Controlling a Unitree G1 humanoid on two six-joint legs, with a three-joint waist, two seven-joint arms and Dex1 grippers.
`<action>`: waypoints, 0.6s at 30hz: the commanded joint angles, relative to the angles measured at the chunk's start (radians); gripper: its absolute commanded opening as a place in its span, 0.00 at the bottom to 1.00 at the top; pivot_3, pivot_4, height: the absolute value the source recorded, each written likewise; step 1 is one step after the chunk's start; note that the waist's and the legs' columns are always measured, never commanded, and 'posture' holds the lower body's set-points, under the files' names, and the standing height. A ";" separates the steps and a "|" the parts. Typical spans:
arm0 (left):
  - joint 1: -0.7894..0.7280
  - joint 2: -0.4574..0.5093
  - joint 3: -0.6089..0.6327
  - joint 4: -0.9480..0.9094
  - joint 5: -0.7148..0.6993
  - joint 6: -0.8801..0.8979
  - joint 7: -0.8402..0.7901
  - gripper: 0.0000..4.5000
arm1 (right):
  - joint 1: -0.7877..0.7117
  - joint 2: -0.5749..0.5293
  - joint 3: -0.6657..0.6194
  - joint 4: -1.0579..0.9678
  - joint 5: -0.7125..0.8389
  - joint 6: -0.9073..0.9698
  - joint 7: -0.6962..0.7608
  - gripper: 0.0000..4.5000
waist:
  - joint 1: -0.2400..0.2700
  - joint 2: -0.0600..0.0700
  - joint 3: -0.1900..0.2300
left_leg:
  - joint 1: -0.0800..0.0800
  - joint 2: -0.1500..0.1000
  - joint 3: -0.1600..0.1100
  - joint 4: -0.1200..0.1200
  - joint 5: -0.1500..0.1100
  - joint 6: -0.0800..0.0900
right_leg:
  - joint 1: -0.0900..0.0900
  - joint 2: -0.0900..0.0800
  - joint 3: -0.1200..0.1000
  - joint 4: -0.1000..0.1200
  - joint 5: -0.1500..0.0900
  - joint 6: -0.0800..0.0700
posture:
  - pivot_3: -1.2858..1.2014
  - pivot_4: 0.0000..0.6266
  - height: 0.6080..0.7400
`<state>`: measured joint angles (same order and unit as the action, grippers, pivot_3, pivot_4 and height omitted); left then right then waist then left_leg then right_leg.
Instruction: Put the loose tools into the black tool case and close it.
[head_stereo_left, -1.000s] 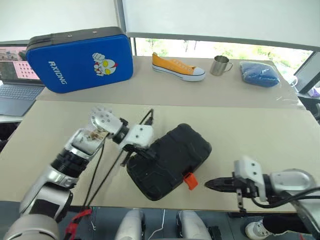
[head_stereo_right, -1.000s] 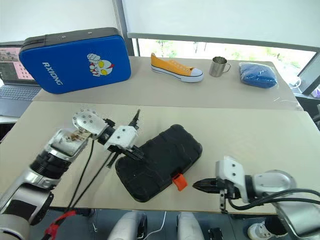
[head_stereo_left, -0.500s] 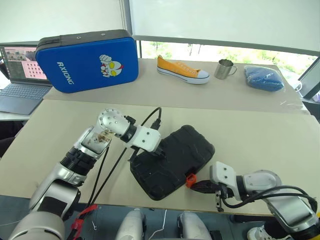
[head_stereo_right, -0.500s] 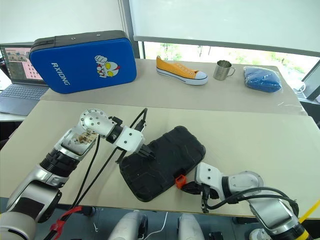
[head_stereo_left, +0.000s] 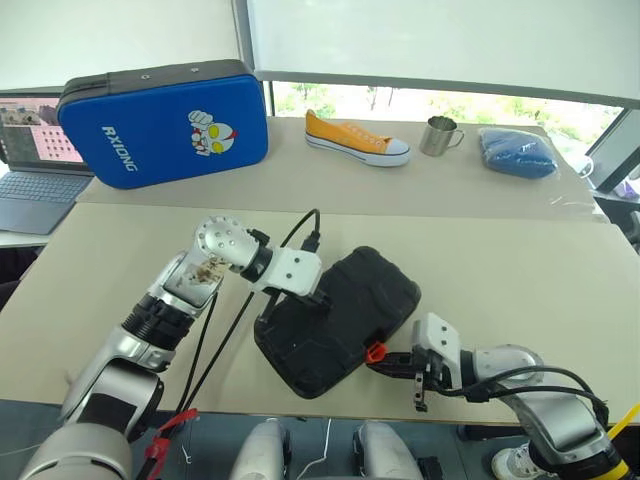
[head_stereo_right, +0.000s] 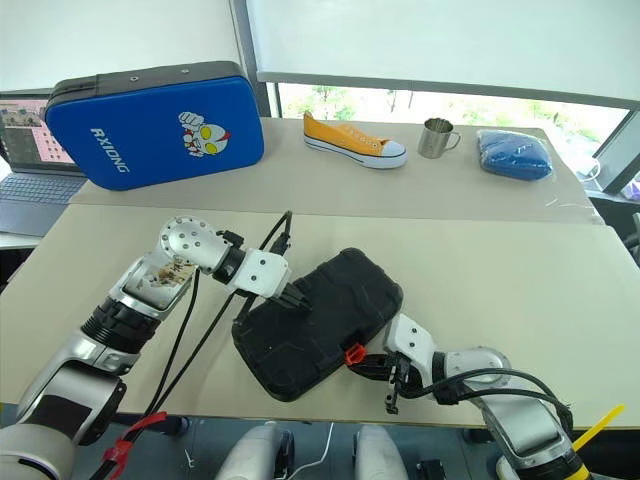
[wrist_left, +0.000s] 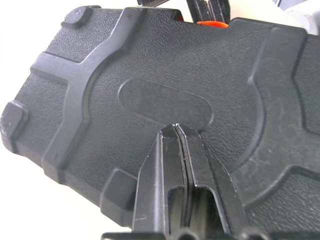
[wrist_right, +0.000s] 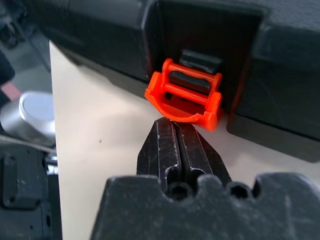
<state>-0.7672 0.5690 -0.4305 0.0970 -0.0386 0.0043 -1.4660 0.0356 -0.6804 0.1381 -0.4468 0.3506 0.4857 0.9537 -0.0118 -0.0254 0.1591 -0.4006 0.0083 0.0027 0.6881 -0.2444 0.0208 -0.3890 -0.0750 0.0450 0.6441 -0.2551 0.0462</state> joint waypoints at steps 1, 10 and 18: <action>0.025 -0.028 -0.061 0.009 0.026 -0.002 -0.011 0.02 | -0.036 0.014 -0.099 -0.152 0.107 -0.007 -0.022 0.00 | 0.000 0.000 0.000 | 0.000 0.000 0.000 0.000 0.000 0.000 | 0.000 0.000 0.000 0.000 0.000 0.000 | 0.52 0.24 1.00; 0.029 -0.039 -0.063 0.023 0.036 -0.025 -0.006 0.02 | 0.004 -0.057 -0.119 -0.183 0.104 0.017 -0.008 0.00 | 0.003 0.000 0.000 | 0.000 0.002 0.000 -0.001 0.000 0.000 | 0.000 0.001 0.000 -0.001 -0.001 -0.001 | 0.52 0.24 1.00; 0.023 -0.033 -0.058 0.036 0.039 -0.037 -0.006 0.00 | 0.143 -0.132 -0.256 -0.247 0.205 0.131 -0.038 0.17 | 0.008 0.000 0.000 | 0.000 0.000 0.000 -0.001 0.000 0.000 | 0.001 0.000 0.000 -0.001 -0.001 0.000 | 0.52 0.24 1.00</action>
<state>-0.7631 0.5213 -0.4536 0.1102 -0.0355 -0.0387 -1.4601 0.1627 -0.8147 -0.0855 -0.6464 0.5183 0.5871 0.9399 -0.0039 -0.0252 0.1593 -0.4006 0.0084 0.0025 0.6872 -0.2445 0.0208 -0.3884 -0.0754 0.0448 0.6428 -0.2559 0.0458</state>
